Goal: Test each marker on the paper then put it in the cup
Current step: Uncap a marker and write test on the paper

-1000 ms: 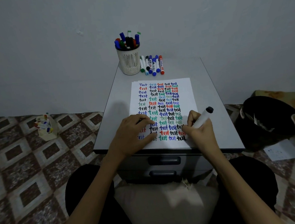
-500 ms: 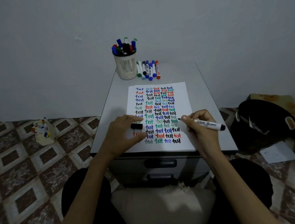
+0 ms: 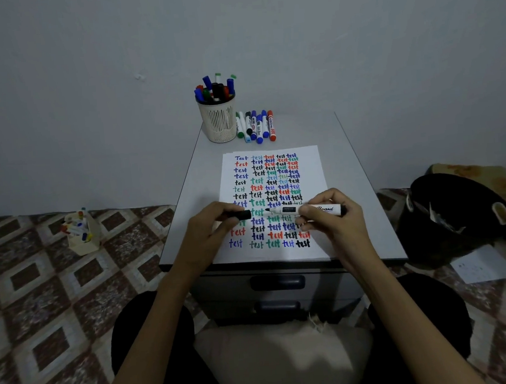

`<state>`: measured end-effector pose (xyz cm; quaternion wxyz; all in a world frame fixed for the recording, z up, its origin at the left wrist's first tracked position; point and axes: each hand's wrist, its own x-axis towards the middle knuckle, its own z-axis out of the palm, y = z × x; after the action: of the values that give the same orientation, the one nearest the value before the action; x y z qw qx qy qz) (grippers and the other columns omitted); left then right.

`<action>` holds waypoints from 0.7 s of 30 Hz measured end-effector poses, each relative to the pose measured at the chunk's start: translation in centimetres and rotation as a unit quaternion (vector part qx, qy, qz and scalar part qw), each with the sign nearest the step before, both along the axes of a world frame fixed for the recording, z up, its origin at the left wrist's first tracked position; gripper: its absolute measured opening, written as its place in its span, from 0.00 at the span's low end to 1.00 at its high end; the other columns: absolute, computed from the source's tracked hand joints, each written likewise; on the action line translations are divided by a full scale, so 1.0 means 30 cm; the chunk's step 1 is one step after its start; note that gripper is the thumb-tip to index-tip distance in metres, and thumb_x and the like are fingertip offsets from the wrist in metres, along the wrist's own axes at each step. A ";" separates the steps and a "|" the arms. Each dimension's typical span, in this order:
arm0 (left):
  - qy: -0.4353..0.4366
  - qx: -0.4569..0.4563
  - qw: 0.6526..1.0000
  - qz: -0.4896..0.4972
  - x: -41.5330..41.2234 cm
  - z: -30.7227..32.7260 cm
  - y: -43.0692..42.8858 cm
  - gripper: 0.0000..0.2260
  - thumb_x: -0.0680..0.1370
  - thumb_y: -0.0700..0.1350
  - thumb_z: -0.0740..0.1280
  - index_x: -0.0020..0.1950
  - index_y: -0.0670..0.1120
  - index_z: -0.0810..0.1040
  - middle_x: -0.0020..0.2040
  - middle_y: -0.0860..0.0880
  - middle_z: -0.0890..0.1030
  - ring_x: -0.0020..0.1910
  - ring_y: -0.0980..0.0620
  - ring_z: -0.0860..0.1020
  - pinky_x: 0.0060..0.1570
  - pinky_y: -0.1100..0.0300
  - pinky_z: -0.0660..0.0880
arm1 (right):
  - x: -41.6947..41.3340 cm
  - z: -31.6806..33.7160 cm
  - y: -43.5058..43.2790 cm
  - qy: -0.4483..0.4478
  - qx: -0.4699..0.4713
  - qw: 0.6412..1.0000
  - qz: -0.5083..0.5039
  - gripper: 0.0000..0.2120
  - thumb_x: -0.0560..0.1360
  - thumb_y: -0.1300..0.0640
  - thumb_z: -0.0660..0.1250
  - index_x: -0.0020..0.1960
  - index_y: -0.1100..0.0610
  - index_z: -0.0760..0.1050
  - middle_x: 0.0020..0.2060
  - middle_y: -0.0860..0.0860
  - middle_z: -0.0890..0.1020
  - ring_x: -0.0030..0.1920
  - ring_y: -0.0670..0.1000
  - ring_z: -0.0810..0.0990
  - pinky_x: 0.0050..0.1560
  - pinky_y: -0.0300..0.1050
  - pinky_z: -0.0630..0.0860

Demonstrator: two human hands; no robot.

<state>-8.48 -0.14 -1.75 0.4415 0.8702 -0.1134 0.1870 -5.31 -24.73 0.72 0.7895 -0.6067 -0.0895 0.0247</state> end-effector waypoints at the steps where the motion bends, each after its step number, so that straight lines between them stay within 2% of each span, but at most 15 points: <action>1: -0.001 -0.018 1.000 -0.011 -0.005 0.012 -0.012 0.08 0.78 0.41 0.64 0.56 0.45 0.78 0.52 0.50 0.81 0.52 0.58 0.79 0.52 0.64 0.75 | -0.005 0.007 0.000 -0.002 0.005 1.000 0.007 0.06 0.71 0.71 0.70 0.46 0.68 0.74 0.36 0.59 0.83 0.34 0.56 0.83 0.37 0.44 0.81; 6: -0.002 -0.053 0.998 -0.030 -0.011 0.047 -0.046 0.09 0.77 0.38 0.65 0.56 0.44 0.78 0.50 0.50 0.82 0.48 0.58 0.81 0.49 0.63 0.77 | -0.012 0.035 -0.003 -0.003 0.029 0.999 0.028 0.06 0.71 0.72 0.69 0.43 0.66 0.74 0.35 0.60 0.83 0.32 0.56 0.83 0.37 0.44 0.81; 12: -0.011 -0.055 0.997 -0.053 -0.005 0.059 -0.063 0.09 0.77 0.42 0.64 0.56 0.47 0.77 0.49 0.50 0.82 0.47 0.55 0.81 0.47 0.58 0.79 | -0.021 0.039 0.003 -0.014 0.010 0.999 0.041 0.05 0.69 0.69 0.71 0.42 0.66 0.75 0.35 0.61 0.83 0.34 0.56 0.83 0.38 0.44 0.81; 21: -0.030 -0.042 0.996 -0.067 -0.017 0.080 -0.070 0.08 0.78 0.44 0.64 0.56 0.48 0.77 0.49 0.51 0.82 0.46 0.55 0.81 0.46 0.60 0.79 | -0.020 0.045 -0.003 -0.024 0.004 0.998 0.054 0.05 0.70 0.70 0.70 0.43 0.66 0.75 0.37 0.61 0.84 0.36 0.57 0.84 0.39 0.45 0.81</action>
<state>-8.98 -2.23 0.66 0.4854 0.8356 -0.1762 0.1874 -5.90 -24.81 2.09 0.7868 -0.5984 -0.1414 0.0527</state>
